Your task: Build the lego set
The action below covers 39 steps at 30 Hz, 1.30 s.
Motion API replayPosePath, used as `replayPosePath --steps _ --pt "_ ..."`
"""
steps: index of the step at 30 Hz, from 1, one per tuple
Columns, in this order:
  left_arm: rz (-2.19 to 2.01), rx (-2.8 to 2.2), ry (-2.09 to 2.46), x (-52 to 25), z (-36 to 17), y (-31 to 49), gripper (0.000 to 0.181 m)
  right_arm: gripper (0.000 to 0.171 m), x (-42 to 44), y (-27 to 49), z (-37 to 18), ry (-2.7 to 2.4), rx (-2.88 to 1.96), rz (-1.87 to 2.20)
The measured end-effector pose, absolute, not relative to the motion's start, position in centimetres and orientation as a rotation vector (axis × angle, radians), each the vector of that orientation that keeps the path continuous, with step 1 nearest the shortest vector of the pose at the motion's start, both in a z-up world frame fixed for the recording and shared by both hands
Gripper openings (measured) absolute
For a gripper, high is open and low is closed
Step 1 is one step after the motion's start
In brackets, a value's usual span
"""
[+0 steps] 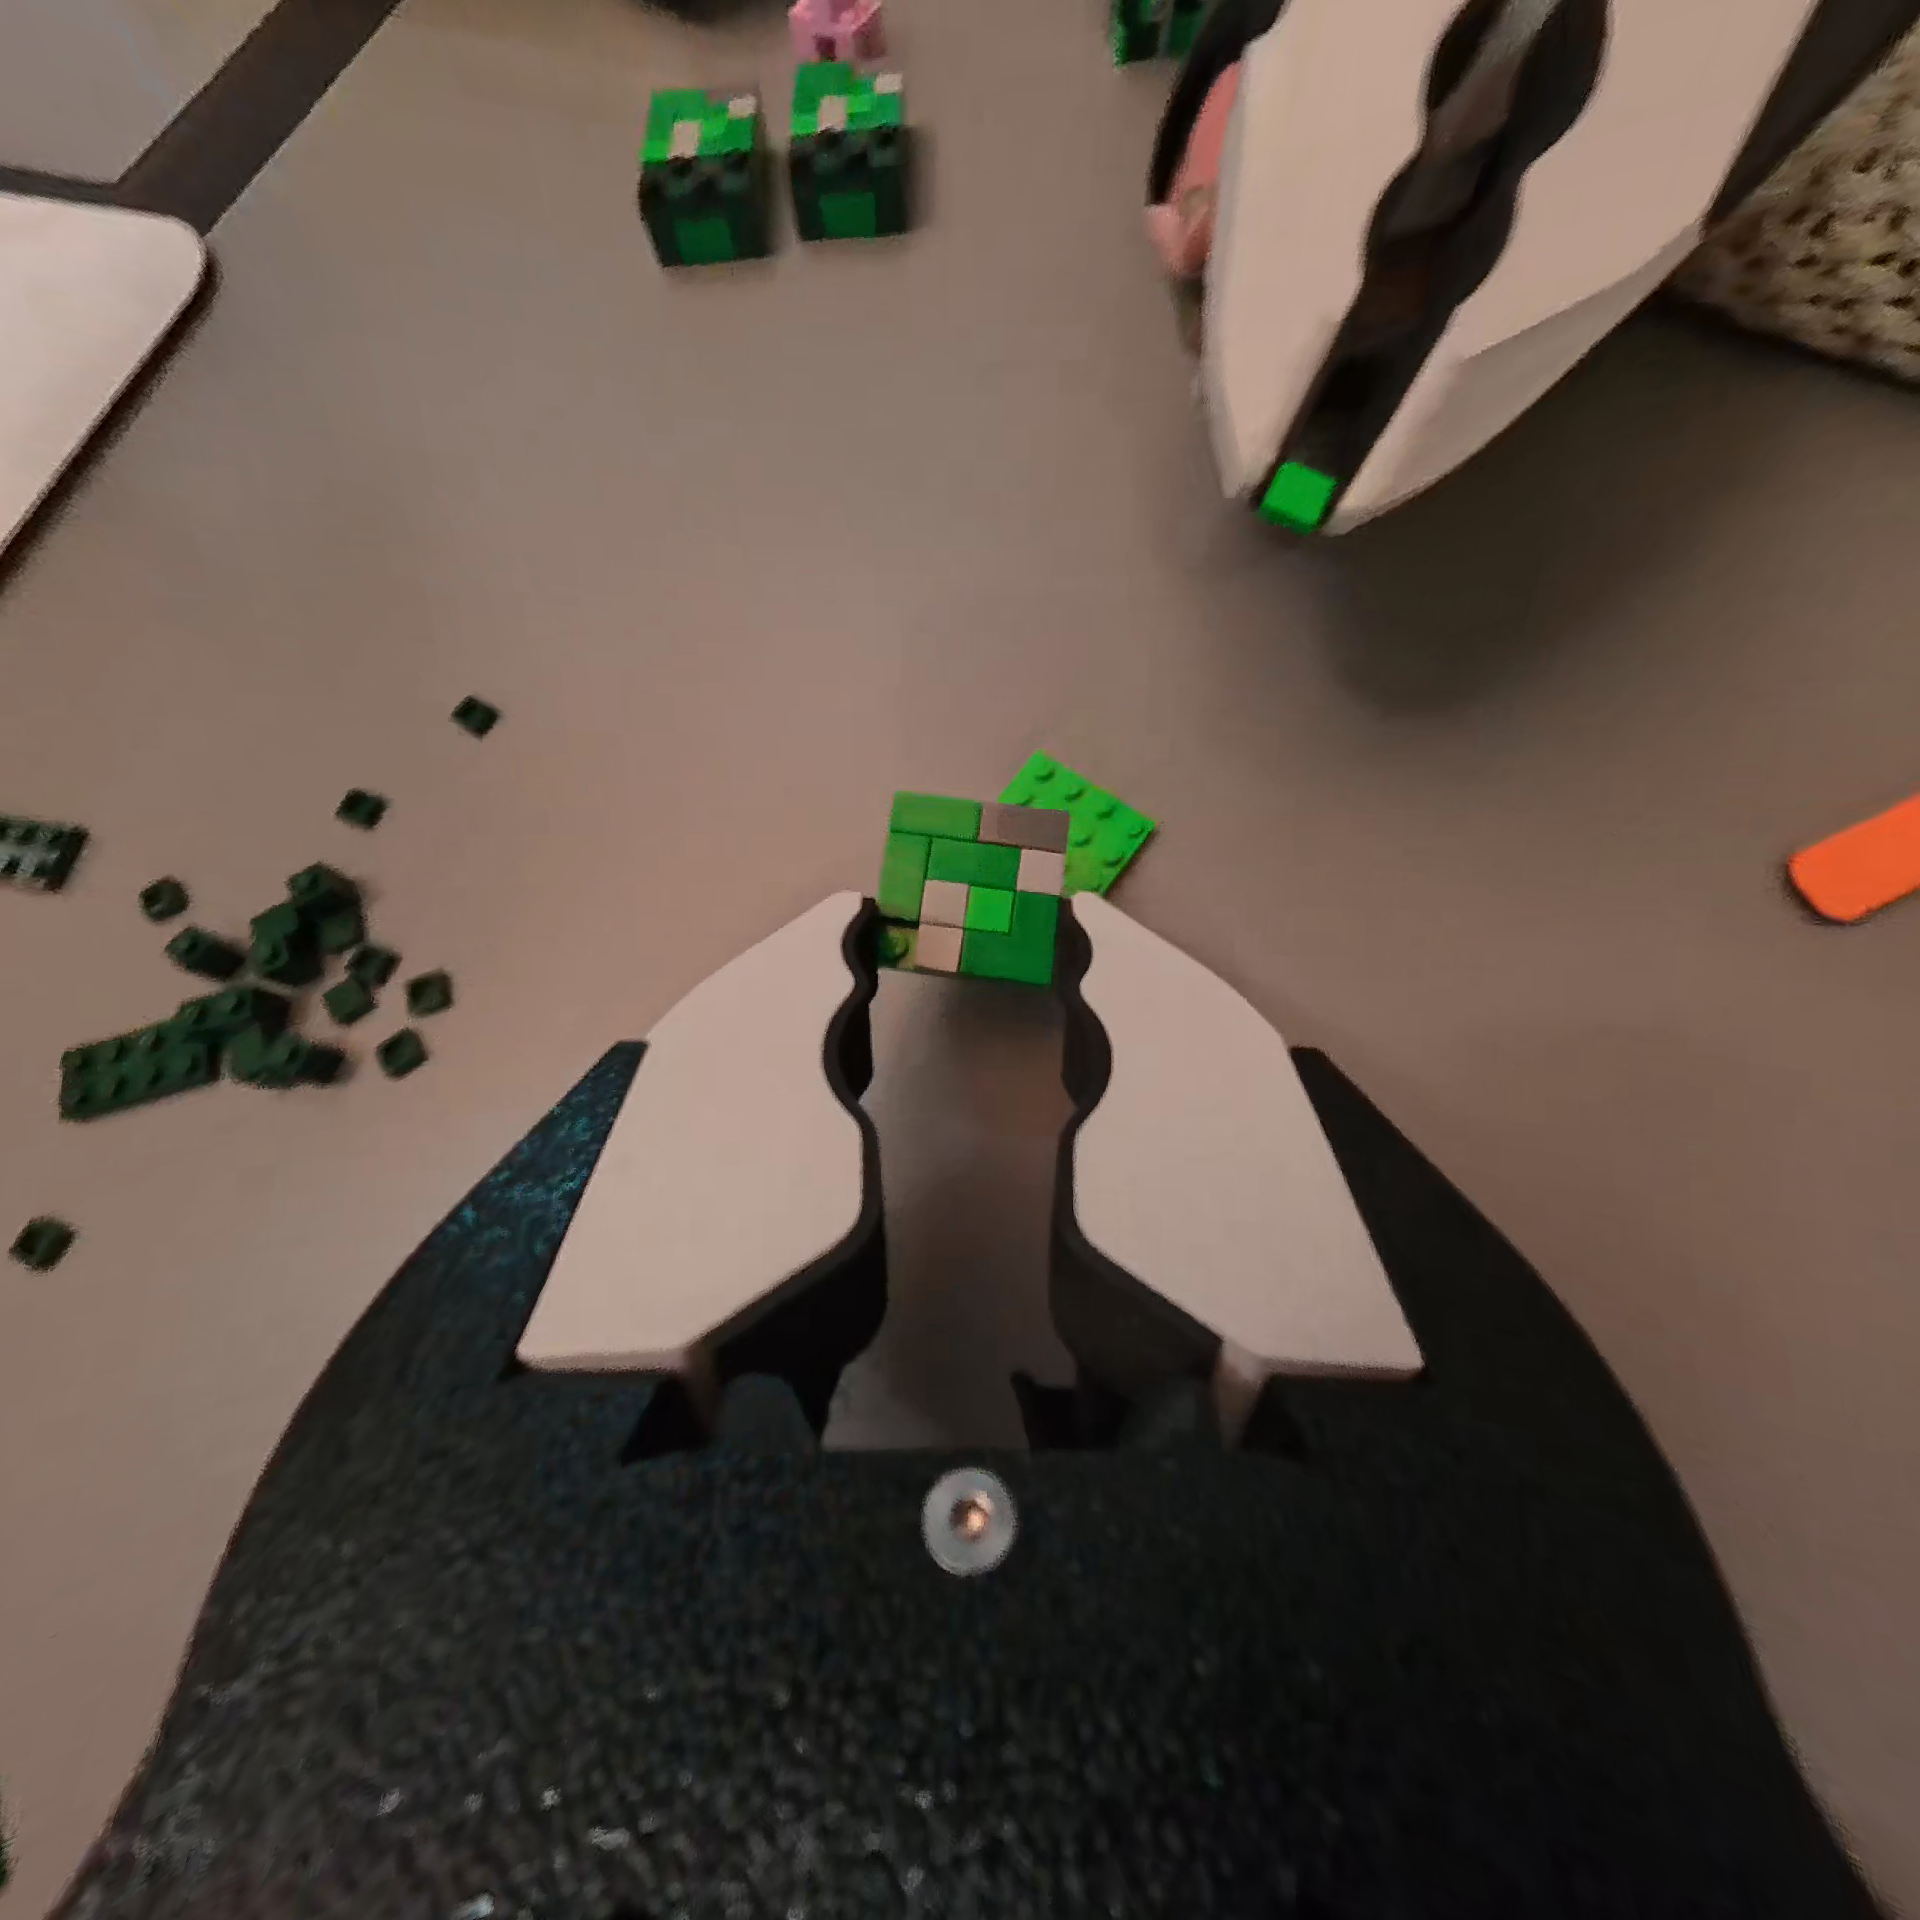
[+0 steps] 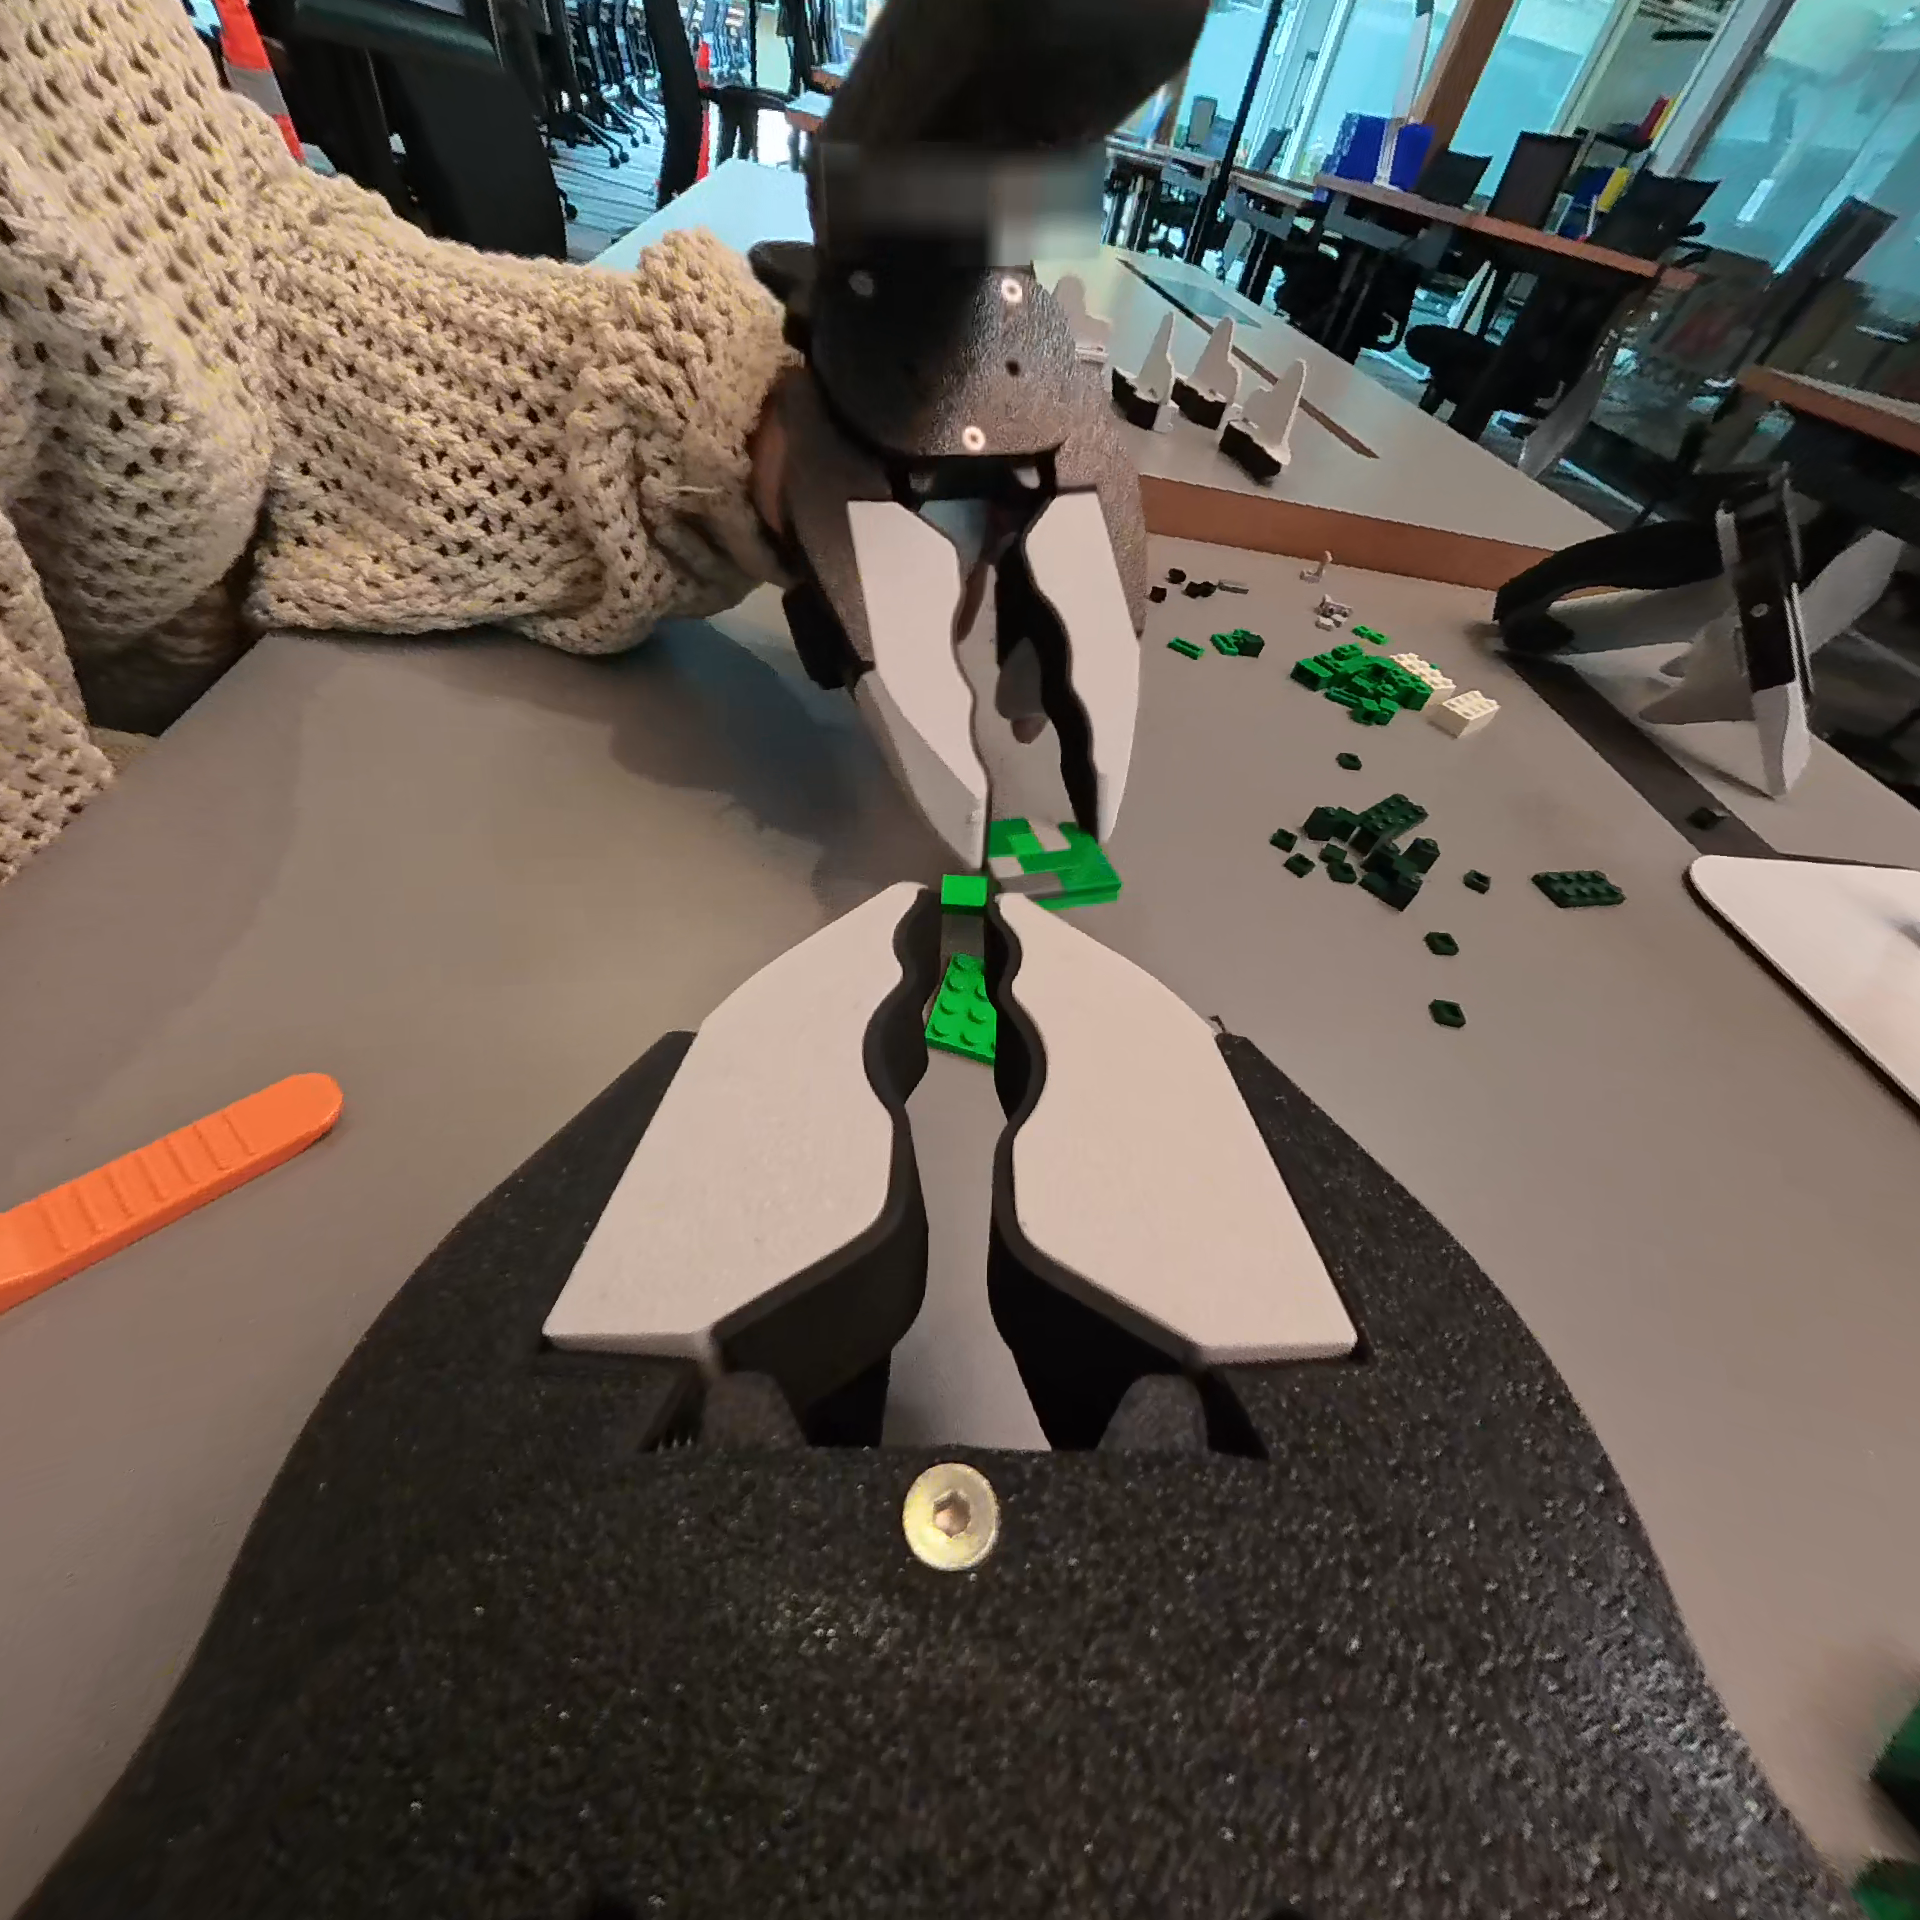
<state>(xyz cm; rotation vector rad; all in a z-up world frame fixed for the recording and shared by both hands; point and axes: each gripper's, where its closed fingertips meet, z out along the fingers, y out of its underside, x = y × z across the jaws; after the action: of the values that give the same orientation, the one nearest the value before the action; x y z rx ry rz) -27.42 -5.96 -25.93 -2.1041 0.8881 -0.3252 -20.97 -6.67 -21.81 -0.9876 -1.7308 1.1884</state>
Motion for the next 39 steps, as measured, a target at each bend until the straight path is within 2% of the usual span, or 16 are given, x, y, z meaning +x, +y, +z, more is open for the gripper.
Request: replayPosePath --steps 14,17,19,27,31,36,39 --pt "-0.290 -2.144 1.113 -23.9 -28.1 -6.2 0.034 0.007 -21.0 -6.3 -22.1 -1.736 -1.017 1.167" --pt "-0.295 -2.133 1.095 -23.9 -27.8 -6.2 0.052 0.007 -21.1 -6.3 -22.1 -1.737 -1.018 1.165" --pt "-0.302 -2.126 1.075 -24.2 -27.5 -6.4 0.057 0.007 -21.1 -6.3 -22.1 -1.736 -1.020 1.167" --pt "-0.294 -2.176 0.970 -25.2 -28.0 -7.1 0.054 0.007 -21.8 -5.5 -23.0 -1.737 -1.114 1.088" --pt "-0.277 -2.180 0.771 -24.9 -27.4 -7.0 0.049 0.007 -22.6 -5.6 -23.4 -1.763 -1.147 1.078" --pt "-0.175 -2.133 0.539 -24.9 -26.7 -6.4 0.063 0.007 -23.6 -4.3 -23.5 -1.721 -1.212 1.050" --pt "-0.037 -2.131 0.542 -24.7 -27.2 -5.5 0.077 0.007 -23.6 -4.1 -23.3 -1.691 -1.212 1.042"
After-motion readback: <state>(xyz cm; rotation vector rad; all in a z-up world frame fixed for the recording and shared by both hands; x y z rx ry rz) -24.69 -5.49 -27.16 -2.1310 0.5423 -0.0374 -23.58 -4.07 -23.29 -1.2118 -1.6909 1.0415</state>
